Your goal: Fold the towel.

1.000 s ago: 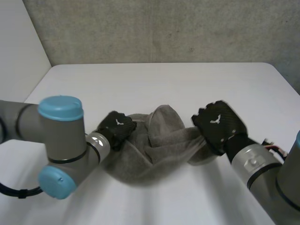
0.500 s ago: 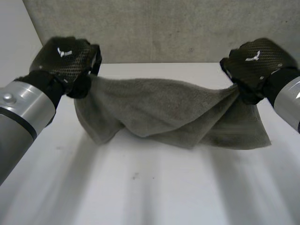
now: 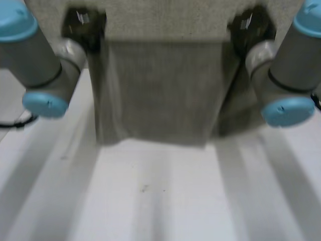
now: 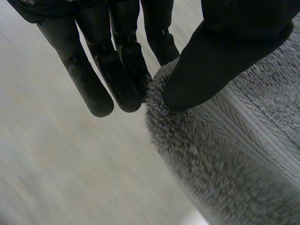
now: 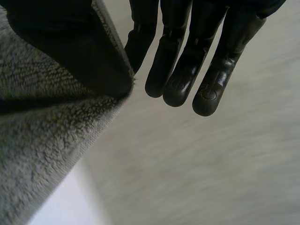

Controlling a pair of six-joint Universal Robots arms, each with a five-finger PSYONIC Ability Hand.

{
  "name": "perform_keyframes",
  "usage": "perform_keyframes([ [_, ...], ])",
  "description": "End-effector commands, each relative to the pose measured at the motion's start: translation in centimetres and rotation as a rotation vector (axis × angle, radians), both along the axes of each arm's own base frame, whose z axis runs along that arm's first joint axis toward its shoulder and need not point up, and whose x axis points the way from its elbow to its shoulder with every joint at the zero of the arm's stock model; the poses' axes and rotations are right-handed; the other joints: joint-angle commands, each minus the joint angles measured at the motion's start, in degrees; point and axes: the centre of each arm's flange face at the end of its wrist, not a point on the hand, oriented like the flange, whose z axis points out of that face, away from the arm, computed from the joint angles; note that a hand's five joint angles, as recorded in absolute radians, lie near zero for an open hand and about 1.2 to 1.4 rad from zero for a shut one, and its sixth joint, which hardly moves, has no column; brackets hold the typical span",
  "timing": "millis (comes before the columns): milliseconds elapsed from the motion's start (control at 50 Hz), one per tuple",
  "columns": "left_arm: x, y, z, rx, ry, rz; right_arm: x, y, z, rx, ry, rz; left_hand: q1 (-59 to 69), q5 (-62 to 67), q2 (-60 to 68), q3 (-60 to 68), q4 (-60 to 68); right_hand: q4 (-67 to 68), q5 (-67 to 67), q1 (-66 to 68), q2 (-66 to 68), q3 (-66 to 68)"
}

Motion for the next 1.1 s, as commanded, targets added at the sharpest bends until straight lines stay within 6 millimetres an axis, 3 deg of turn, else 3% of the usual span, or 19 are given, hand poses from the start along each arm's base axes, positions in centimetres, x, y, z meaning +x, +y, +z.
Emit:
perform_keyframes([
  [20, 1.5, 1.6, 10.2, -0.363, 0.332, 0.012, -0.1, 1.6, 7.6, -0.401, -0.235, 0.025, 13.15, 11.53, 10.29, 10.34, 10.23, 11.57, 13.17, 24.31, 12.29, 12.01],
  [160, 2.6, 3.0, 5.8, -0.205, 0.310, 0.034, -0.3, 3.1, 3.0, -0.231, -0.232, 0.127, 13.15, 11.53, 10.29, 10.34, 10.23, 11.57, 13.17, 24.31, 12.29, 12.01],
  [260, 3.7, 5.2, -1.7, 0.011, 0.216, 0.059, -1.0, 5.2, -1.1, -0.085, -0.172, 0.167, 13.15, 11.53, 10.29, 10.34, 10.23, 11.57, 13.17, 24.31, 12.29, 12.01],
  [280, 3.7, 5.2, -1.7, 0.012, 0.215, 0.060, -1.2, 6.1, -2.6, -0.023, -0.144, 0.180, 13.15, 11.53, 10.29, 10.34, 10.23, 11.57, 13.17, 24.31, 12.29, 12.01],
  [300, 4.0, 5.9, -4.0, 0.072, 0.186, 0.064, -1.2, 6.1, -2.7, -0.023, -0.143, 0.181, 13.15, 11.53, 10.29, 10.34, 10.23, 11.57, 13.17, 24.31, 12.29, 12.01],
  [320, 4.0, 5.9, -4.0, 0.073, 0.186, 0.064, -1.3, 7.1, -4.5, 0.053, -0.115, 0.201, 13.15, 11.53, 10.29, 10.34, 10.23, 11.57, 13.17, 24.31, 12.29, 12.01],
  [340, 4.3, 6.6, -6.0, 0.124, 0.162, 0.065, -1.4, 8.0, -6.7, 0.129, -0.081, 0.223, 13.15, 11.53, 10.29, 10.34, 10.23, 11.57, 13.17, 24.31, 12.29, 12.01],
  [360, 4.5, 7.3, -8.1, 0.174, 0.133, 0.061, -1.4, 8.0, -6.7, 0.130, -0.081, 0.223, 13.15, 11.53, 10.29, 10.34, 10.23, 11.57, 13.17, 24.31, 12.29, 12.01],
  [380, 4.5, 7.3, -8.1, 0.175, 0.133, 0.061, -1.6, 8.8, -8.6, 0.192, -0.052, 0.242, 13.15, 11.53, 10.29, 10.34, 10.23, 11.57, 13.17, 24.31, 12.29, 12.01],
  [420, 4.9, 8.8, -11.9, 0.276, 0.083, 0.052, -1.5, 10.0, -12.8, 0.313, -0.004, 0.278, 13.15, 11.53, 10.29, 10.34, 10.23, 11.57, 13.17, 24.31, 12.29, 12.01],
  [440, 5.1, 9.5, -13.5, 0.322, 0.061, 0.053, -1.5, 10.0, -12.8, 0.313, -0.003, 0.279, 13.15, 11.53, 10.29, 10.34, 10.23, 11.57, 13.17, 24.31, 12.29, 12.01],
  [460, 5.1, 9.5, -13.5, 0.323, 0.060, 0.053, -1.3, 10.2, -15.4, 0.389, 0.021, 0.290, 13.15, 11.53, 10.29, 10.34, 10.23, 11.57, 13.17, 24.31, 12.29, 12.01],
  [480, 5.3, 10.1, -15.1, 0.373, 0.039, 0.058, -1.3, 10.2, -15.5, 0.389, 0.021, 0.290, 13.15, 11.53, 10.29, 10.34, 10.23, 11.57, 13.17, 24.31, 12.29, 12.01],
  [520, 5.5, 10.6, -16.4, 0.415, 0.019, 0.062, -1.4, 10.5, -18.9, 0.492, 0.057, 0.278, 13.15, 11.53, 10.29, 10.34, 10.23, 11.57, 13.17, 24.31, 12.29, 12.01],
  [580, 5.8, 11.3, -17.4, 0.453, 0.002, 0.066, -1.5, 10.7, -20.5, 0.541, 0.072, 0.273, 13.15, 11.53, 10.29, 10.34, 10.23, 11.57, 13.17, 24.31, 12.29, 12.01],
  [680, 6.1, 12.0, -17.8, 0.472, -0.016, 0.070, -1.9, 11.3, -20.5, 0.574, 0.074, 0.269, 13.15, 11.53, 10.29, 10.34, 10.23, 11.57, 13.17, 24.31, 12.29, 12.01],
  [760, 6.5, 12.2, -16.4, 0.443, -0.009, 0.079, -2.2, 11.5, -19.2, 0.582, 0.045, 0.265, 13.15, 11.53, 10.29, 10.34, 10.23, 6.08, 7.68, 18.82, 6.80, 6.52],
  [900, 7.4, 12.2, -15.3, 0.425, 0.004, 0.103, -3.0, 12.2, -16.8, 0.676, -0.128, 0.245, 13.15, 11.53, 10.29, 10.34, 10.23, -47.51, -45.91, -34.78, -46.79, -47.07],
  [1100, 7.6, 12.4, -13.9, 0.397, 0.019, 0.102, -7.8, 9.7, -14.4, 0.779, -0.371, 0.084, 13.15, 11.53, 10.29, 10.34, 10.23, -51.62, -50.02, -38.88, -50.90, -51.18],
])
